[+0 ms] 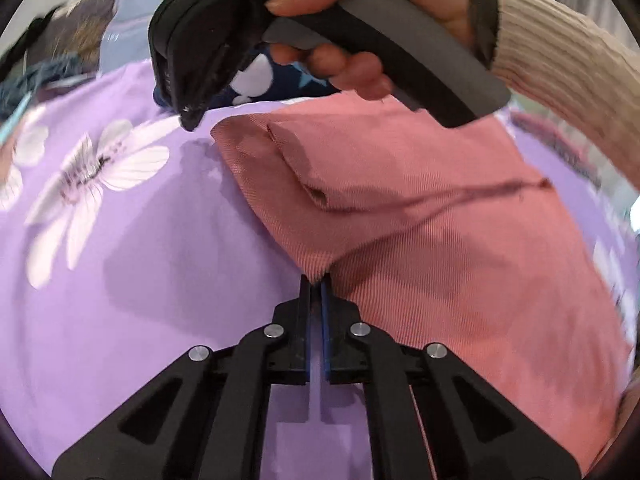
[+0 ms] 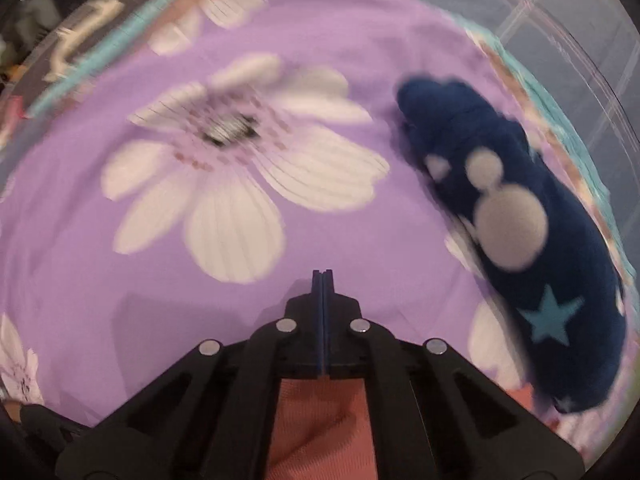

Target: Fold small clothes

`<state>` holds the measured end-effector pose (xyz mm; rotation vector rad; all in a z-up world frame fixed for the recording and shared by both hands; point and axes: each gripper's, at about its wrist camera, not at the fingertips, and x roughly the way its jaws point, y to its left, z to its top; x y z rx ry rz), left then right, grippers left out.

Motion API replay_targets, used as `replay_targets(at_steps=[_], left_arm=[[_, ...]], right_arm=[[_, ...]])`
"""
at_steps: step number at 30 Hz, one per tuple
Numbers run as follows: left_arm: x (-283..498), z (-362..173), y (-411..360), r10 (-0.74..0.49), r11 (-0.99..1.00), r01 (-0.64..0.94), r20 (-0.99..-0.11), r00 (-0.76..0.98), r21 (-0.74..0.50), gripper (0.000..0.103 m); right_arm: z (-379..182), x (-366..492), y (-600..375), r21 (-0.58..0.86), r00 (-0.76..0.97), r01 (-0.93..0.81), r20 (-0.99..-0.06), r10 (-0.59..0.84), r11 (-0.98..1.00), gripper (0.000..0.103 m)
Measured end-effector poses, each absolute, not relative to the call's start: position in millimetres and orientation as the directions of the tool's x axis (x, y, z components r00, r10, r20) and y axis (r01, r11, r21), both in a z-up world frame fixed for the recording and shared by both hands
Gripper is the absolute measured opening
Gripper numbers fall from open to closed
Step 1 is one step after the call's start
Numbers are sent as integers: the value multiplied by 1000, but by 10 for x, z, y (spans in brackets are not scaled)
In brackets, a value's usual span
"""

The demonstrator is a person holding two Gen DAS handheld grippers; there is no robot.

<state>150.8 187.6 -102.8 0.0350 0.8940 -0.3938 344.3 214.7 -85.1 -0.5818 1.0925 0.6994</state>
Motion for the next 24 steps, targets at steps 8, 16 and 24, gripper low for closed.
replay_targets(at_steps=[8,16,24], left_arm=[[1341,-601,2155,-372,925,329,-616,694,-188,7],[1938,-989,1580,-317,947,164,-710,629,-277,35],[1933,-1050,1279,-108,987,161,-751,651,-2,36]], right_arm=[[-231,2972,954,52,390,-670,-824,411,740,31],[-641,2353,-1188,131,567,-249,-783,254,960,28],[-1106,2156,-1359,-90,642,-219,-763,74,972,22]])
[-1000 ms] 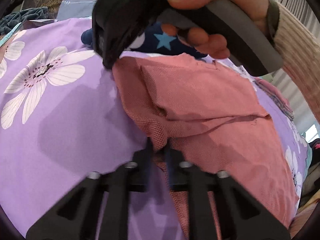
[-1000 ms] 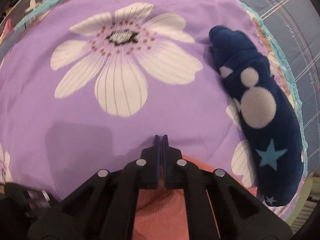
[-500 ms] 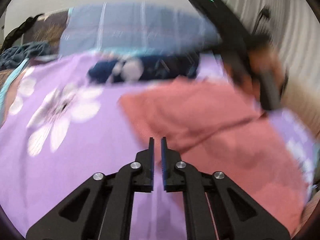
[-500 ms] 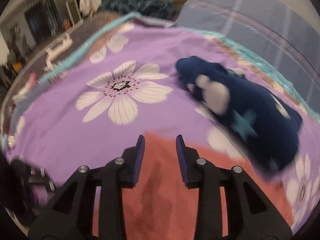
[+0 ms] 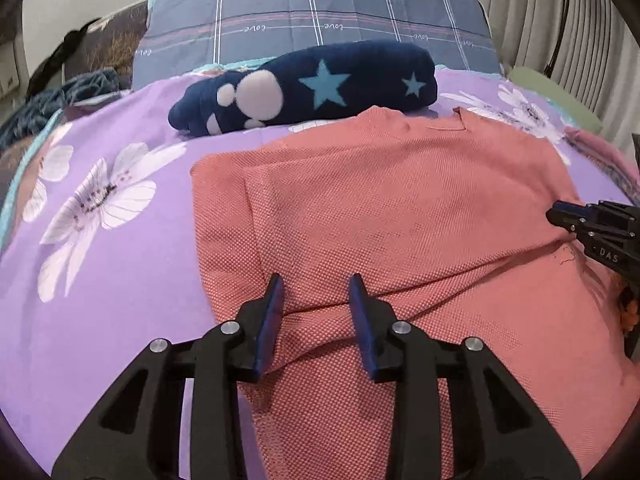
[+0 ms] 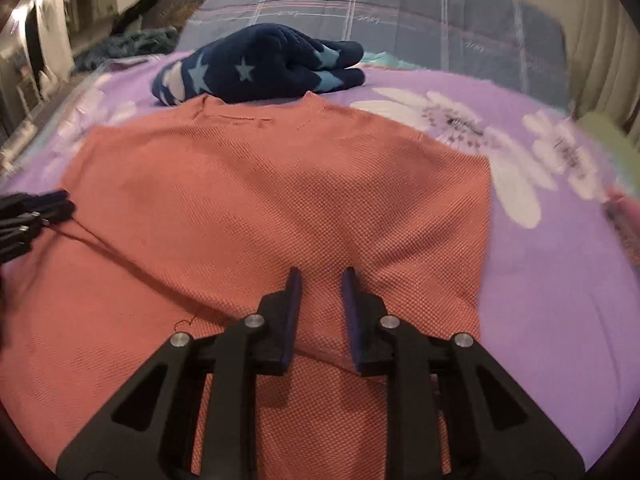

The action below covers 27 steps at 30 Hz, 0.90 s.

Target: Fold small clothes

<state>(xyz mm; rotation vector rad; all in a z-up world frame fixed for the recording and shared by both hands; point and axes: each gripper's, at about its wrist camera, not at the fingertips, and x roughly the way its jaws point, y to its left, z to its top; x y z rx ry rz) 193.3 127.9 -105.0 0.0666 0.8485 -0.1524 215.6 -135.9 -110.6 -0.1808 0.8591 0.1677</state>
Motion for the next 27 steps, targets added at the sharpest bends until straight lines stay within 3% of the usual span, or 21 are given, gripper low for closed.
replay_targets(at_steps=[2,3,4,7,11,15,19,22,27], left_arm=[[1956,-1044,1258,-94,987,159,-753,651,14,37],[1956,-1034,1266,-83,988,151,-751,655,23,43],[1939,-1033,1280,-53,992,124,-749,661,39,55],[1615,-855,1414,18,1000,1,-738,675,25,55],[934,-661,1581,-104,995,75,-715,691,-72,59],[259,-910,1484,-227,967,229,-802,553,-115,60],[-241,-1018,1280,-216,958,282,-794,568,-59,61],[-453,-1012,1294,-280,951,269,-790,545,-151,61],[-749,-1022,1223,-345,925,322,-803,487,-202,61]], right_arm=[[-1109,2154,-1360,-95,650,-202,-757,61,975,22],[-1106,2155,-1348,-99,655,-203,-753,60,974,22],[-1102,2135,-1359,-101,658,-203,-750,60,974,22],[-965,1968,-1452,-116,673,-164,-740,25,980,19],[-771,1351,-1799,-90,697,-184,-714,65,979,19],[-780,647,-2309,39,652,-207,-740,167,978,19],[-1005,66,-2587,190,558,-184,-788,262,964,19],[-1057,-336,-2668,287,543,-196,-765,347,938,19],[-1090,-792,-2732,408,510,-205,-731,453,890,19]])
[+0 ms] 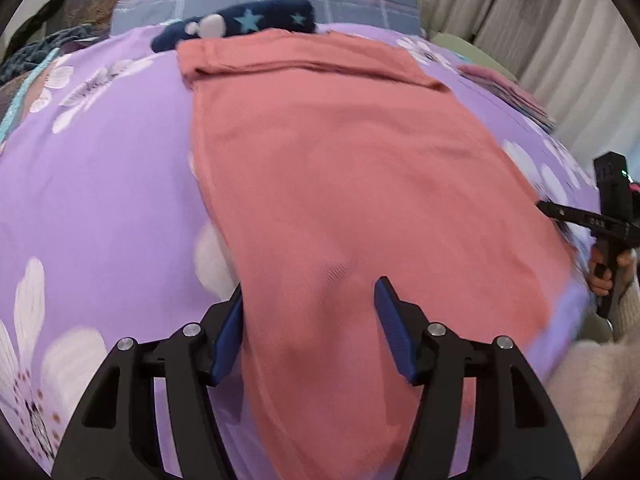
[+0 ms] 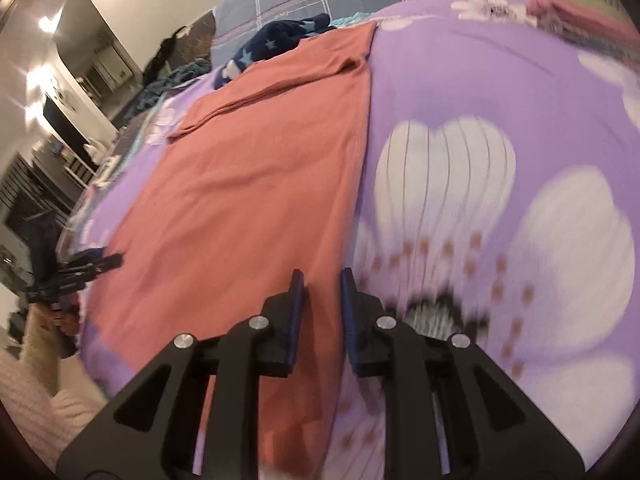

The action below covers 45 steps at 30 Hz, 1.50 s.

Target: Fold small clothes

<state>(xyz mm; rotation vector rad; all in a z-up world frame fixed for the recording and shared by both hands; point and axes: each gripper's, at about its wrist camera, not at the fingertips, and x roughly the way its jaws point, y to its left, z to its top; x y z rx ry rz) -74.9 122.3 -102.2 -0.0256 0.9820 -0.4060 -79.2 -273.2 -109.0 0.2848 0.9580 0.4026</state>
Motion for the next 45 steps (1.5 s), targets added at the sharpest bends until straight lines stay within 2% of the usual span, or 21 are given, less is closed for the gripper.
replay_targets(at_steps=[6,11,13,16,19,22,25,26,27,28,29,30,32,35,38,45], left_arm=[[-1131,-1017,1174,-408,895,370,-795,449,-251,61],[-963,-1063,1247,-471,878,332,-752,462,-345,61],[-901,-1067,1261,-491,870,307,-741,459,-386,61],[-976,-1060,1259,-485,871,326,-749,451,-368,59],[-990,-1081,1275,-506,858,351,-738,446,-376,59],[-855,-1086,1229,-529,843,365,-730,434,-394,59],[-735,-1086,1072,-523,841,402,-738,426,-363,58],[-709,-1082,1043,-519,842,405,-740,428,-356,56],[-694,-1075,1030,-514,846,400,-740,434,-353,45],[-683,-1070,1045,-511,850,387,-738,441,-357,27],[-675,-1069,1091,-519,848,372,-731,444,-377,17],[-666,-1076,1161,-543,837,348,-716,438,-422,5],[-664,-1033,1247,-553,833,320,-693,462,-452,4],[-703,-707,1289,-559,829,352,-627,542,-435,4],[-780,-301,1278,-563,826,406,-554,614,-390,4],[-1249,529,1220,-588,808,508,-375,717,-298,4]], right_arm=[[-1104,-1103,-2823,497,464,-193,-714,525,846,19],[-1155,-1016,-2848,557,434,-167,-699,568,813,22],[-1129,-1015,-2849,556,413,-156,-714,565,816,22],[-1095,-1105,-2880,536,379,-180,-736,561,825,24],[-1165,-1113,-2953,596,352,-186,-702,619,781,29],[-1256,-902,-2970,682,333,-147,-648,685,717,29],[-1300,-697,-2889,721,306,-144,-619,723,678,28],[-1294,-650,-2866,723,300,-138,-622,724,677,24],[-1287,-631,-2855,714,301,-135,-631,715,687,21],[-1275,-629,-2856,707,304,-134,-637,708,694,14],[-1262,-647,-2872,702,315,-129,-641,700,701,8],[-1242,-663,-2883,711,321,-129,-630,707,692,6],[-1155,-695,-2908,728,348,-144,-597,723,670,5],[-824,-746,-2954,744,427,-245,-492,758,621,4],[-328,-805,-3024,710,528,-370,-369,765,599,4],[490,-1319,-3268,604,627,-545,-166,761,581,4]])
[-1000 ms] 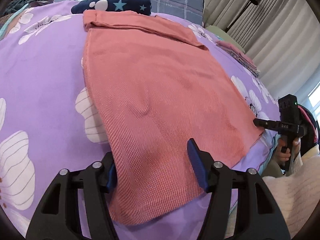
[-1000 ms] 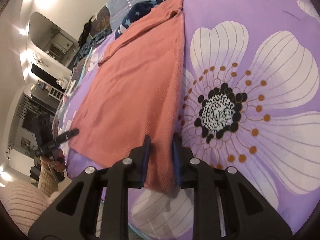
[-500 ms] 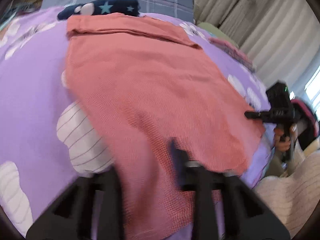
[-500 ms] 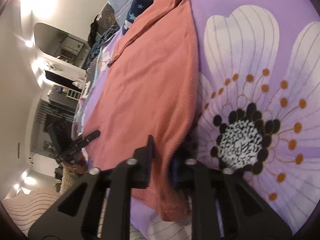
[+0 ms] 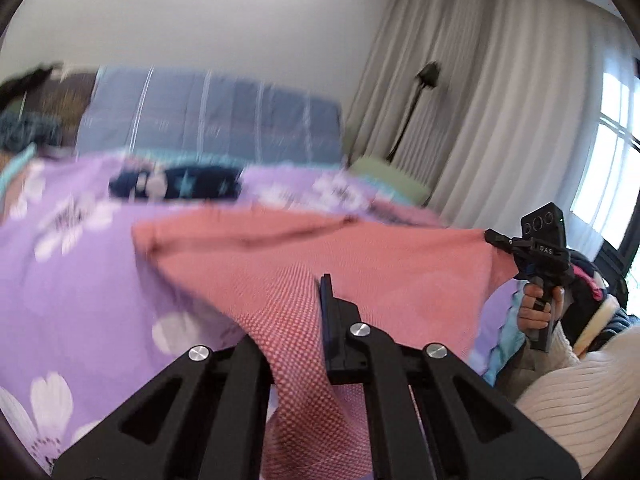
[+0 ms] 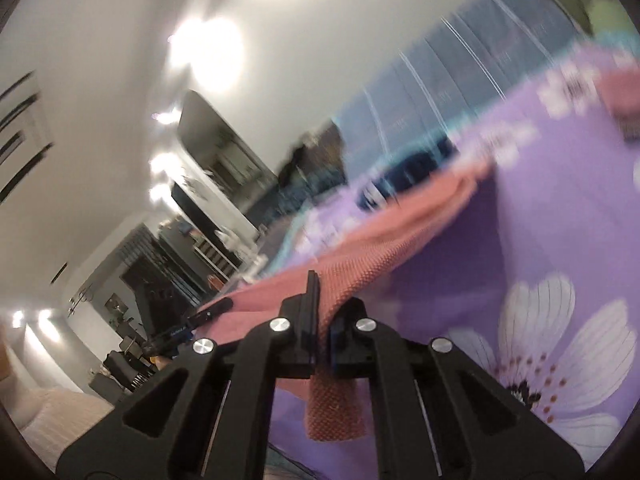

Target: Fold small clothes

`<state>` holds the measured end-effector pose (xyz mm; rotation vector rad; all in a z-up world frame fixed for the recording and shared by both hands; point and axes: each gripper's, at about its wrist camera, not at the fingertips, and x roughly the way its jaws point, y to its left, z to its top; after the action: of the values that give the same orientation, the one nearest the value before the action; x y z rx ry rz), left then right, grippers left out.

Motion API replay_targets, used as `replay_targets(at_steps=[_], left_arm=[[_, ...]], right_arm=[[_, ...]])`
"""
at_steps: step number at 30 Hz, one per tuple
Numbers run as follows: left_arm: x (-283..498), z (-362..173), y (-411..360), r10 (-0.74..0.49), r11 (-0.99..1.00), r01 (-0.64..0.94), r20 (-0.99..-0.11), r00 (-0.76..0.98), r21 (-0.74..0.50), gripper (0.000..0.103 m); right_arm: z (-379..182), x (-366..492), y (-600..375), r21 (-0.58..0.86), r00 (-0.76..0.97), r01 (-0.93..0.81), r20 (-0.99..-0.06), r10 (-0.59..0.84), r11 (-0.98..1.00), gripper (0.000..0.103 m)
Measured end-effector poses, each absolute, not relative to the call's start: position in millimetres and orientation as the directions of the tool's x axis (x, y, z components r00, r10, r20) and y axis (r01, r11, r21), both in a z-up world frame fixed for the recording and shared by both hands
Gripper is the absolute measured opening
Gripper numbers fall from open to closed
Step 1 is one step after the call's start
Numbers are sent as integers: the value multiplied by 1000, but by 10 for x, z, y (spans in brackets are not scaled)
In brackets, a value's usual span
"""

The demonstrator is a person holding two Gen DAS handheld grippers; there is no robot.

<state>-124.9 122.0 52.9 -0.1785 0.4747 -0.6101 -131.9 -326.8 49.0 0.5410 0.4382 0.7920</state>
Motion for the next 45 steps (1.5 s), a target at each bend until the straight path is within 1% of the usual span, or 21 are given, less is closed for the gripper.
replay_targets(at_steps=[2,4,7,9,11,13,16,18,20,23,26,27,29,32,34,35,39,41,42,43,45], left_arm=[[-1464,664,1145,-578,816,527,-359,733,-239,5],[-1504,638,1090,-569,822,519,-383,728,-234,9],[-1377,460,1054,-557,830,497,-433,709,-253,9],[-1127,288,1046,-522,853,440,-499,692,-282,9],[-929,167,1064,-500,866,409,-530,685,-287,9],[-652,116,1084,-485,874,383,-548,681,-298,9],[-209,143,1090,-450,893,332,-580,679,-304,9],[108,163,1086,-436,899,306,-599,672,-311,9],[412,130,1055,-405,914,283,-621,671,-291,10],[894,-128,1054,-357,934,231,-676,644,-274,15],[1276,-556,1091,-337,939,153,-744,577,-307,15],[1368,-734,1115,-333,939,120,-765,551,-323,15],[1432,-905,1155,-346,931,95,-774,530,-352,15],[1369,-926,1235,-394,909,108,-744,539,-403,19],[1319,-867,1293,-408,902,111,-736,541,-418,30],[1276,-814,1303,-400,905,110,-735,548,-411,31],[1027,-642,1366,-411,902,147,-705,578,-405,31],[911,-611,1381,-411,904,153,-710,572,-400,31],[882,-622,1382,-404,907,151,-717,567,-392,25],[857,-633,1369,-397,912,152,-727,560,-381,16],[833,-644,1353,-384,919,152,-740,552,-364,10]], right_arm=[[657,-1553,-3323,526,672,-560,-163,722,640,5],[674,-1609,-3336,488,706,-533,-194,681,691,6],[427,-1407,-3350,548,701,-449,-274,659,705,6],[212,-1130,-3334,607,683,-377,-328,652,700,6],[63,-849,-3290,623,678,-324,-373,634,712,5],[-8,-585,-3230,611,682,-288,-410,606,738,5],[-80,-141,-3141,610,689,-259,-427,586,749,5],[-81,201,-3090,583,704,-240,-446,553,776,5],[-144,528,-3025,555,712,-217,-473,519,803,5],[-312,948,-2959,532,700,-164,-531,478,831,6],[-687,1307,-2892,498,651,-79,-630,423,863,7],[-781,1360,-2891,493,639,-63,-648,415,868,8],[-972,1395,-2917,499,616,-41,-670,416,866,9],[-1046,1364,-2989,536,611,-44,-653,447,843,9],[-1004,1325,-3016,535,611,-50,-652,450,843,10],[-968,1282,-3023,533,612,-55,-650,450,845,13],[-816,1081,-2998,512,614,-101,-643,458,853,14],[-792,1029,-2967,492,608,-113,-653,451,863,13],[-778,1008,-2955,481,606,-115,-659,445,869,11],[-758,989,-2945,474,607,-116,-662,440,873,8],[-706,959,-2937,473,615,-123,-654,441,873,6]])
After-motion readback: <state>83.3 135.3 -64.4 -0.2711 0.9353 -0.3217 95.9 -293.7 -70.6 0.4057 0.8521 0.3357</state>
